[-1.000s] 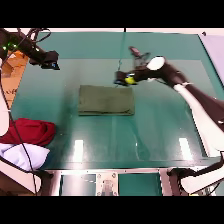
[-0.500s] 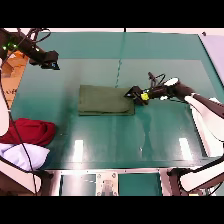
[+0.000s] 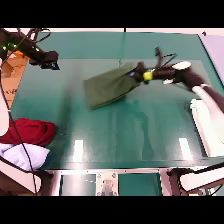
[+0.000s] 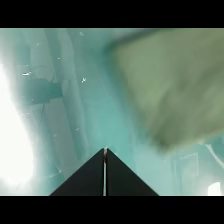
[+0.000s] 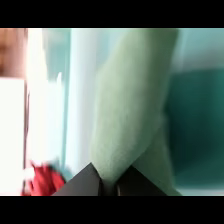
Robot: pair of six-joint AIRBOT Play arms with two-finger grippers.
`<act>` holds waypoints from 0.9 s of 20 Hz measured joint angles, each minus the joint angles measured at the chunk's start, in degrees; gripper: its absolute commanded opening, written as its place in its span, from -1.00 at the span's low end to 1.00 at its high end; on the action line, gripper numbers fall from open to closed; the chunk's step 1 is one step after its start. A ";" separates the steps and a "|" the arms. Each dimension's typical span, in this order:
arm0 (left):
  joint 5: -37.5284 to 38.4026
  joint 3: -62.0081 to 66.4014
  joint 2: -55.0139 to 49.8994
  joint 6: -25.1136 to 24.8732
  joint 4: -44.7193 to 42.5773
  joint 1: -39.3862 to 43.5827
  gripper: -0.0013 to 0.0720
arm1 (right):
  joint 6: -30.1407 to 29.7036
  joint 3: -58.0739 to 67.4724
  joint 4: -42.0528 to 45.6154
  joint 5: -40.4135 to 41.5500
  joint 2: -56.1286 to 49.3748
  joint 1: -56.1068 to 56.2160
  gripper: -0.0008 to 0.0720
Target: Fold the shirts.
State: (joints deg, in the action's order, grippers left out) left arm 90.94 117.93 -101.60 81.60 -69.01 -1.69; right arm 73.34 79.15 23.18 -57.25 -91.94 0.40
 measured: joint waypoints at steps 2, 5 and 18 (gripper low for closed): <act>0.26 0.00 0.02 0.00 0.00 -0.02 -0.89 | 2.91 1.18 3.65 -1.22 4.92 -6.64 -0.94; 0.46 0.00 0.00 0.00 0.00 0.00 -0.89 | 6.21 2.05 7.80 -3.67 11.56 -19.15 -0.94; 0.61 0.00 0.00 0.00 0.02 0.00 -0.89 | 10.19 2.49 18.78 -17.55 17.81 -62.66 -0.95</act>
State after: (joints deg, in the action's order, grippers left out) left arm 91.55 117.93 -101.60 81.60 -68.99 -1.69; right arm 83.53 81.65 41.95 -74.81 -74.13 -62.26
